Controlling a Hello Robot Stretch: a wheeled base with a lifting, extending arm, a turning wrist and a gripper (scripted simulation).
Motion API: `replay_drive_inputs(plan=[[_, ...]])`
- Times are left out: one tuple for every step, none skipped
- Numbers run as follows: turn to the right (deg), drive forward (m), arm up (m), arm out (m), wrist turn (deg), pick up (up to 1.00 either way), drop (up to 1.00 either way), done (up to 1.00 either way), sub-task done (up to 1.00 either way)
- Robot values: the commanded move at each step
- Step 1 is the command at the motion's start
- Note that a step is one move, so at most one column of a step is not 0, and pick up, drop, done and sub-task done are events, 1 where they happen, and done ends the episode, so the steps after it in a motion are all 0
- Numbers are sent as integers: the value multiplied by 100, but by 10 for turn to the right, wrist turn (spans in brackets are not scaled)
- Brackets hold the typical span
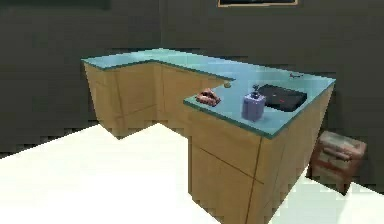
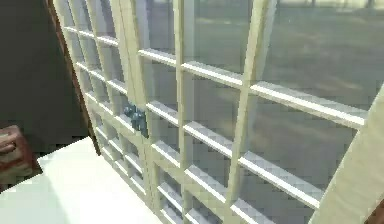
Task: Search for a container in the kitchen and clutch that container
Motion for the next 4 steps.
replay_drive_inputs(plan=[[420,0,0,0,0,0,0,0,0],[0,15,0,0,0,0,0,0,0],[-450,0,0,0,0,0,0,0,0],[-450,0,0,0,0,0,0,0,0]])
